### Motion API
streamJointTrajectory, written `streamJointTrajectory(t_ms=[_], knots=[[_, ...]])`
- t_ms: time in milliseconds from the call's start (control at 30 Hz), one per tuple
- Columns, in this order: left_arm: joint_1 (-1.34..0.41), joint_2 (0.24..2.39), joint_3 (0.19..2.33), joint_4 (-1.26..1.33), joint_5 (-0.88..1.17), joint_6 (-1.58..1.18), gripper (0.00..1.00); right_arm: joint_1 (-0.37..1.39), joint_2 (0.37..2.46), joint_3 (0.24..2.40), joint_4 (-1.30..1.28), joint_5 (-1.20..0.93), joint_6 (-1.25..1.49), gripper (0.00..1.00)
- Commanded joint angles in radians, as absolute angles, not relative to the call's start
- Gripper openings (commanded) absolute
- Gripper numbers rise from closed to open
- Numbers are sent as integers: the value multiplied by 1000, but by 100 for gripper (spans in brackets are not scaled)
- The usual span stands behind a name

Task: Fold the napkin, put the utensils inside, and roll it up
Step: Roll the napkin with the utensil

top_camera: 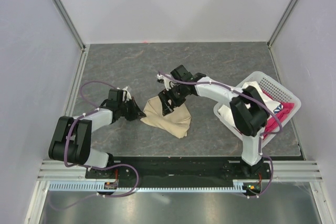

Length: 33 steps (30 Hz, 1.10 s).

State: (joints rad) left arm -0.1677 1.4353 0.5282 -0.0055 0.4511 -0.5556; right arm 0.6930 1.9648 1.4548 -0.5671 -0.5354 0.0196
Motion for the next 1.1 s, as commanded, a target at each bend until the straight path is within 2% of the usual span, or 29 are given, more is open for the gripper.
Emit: streamJointTrajectory(t_ms=[0,67,167,300,467,600,767,900,933,967,1067], knots=[[-164,1447,568,-51,428,-531,2,843,1758,1329,-405,-142,-66,82],[-164,1445,575,-55,425,-532,2,949,1715,1277,-373,83,-86,82],[-163,1447,584,-64,425,-532,2,1058,1674,1198,-325,283,-92,81],[-164,1447,591,-72,425,-532,2,1153,1695,1143,-321,400,-98,79],[-164,1447,597,-80,422,-534,2,1193,1761,1137,-315,379,-92,72],[-163,1443,597,-80,422,-532,2,1192,1805,1152,-316,382,-101,70],[-164,1442,595,-80,428,-532,2,1163,1856,1170,-319,351,-104,62],[-163,1439,592,-68,440,-528,2,1100,1861,1170,-321,191,-106,51],[-164,1439,592,-61,452,-528,2,1074,1861,1170,-328,70,-112,45],[-163,1434,591,-49,456,-528,4,1060,1867,1170,-333,14,-117,43],[-163,1405,584,-44,428,-535,33,1016,1887,1177,-371,-202,-126,36]])
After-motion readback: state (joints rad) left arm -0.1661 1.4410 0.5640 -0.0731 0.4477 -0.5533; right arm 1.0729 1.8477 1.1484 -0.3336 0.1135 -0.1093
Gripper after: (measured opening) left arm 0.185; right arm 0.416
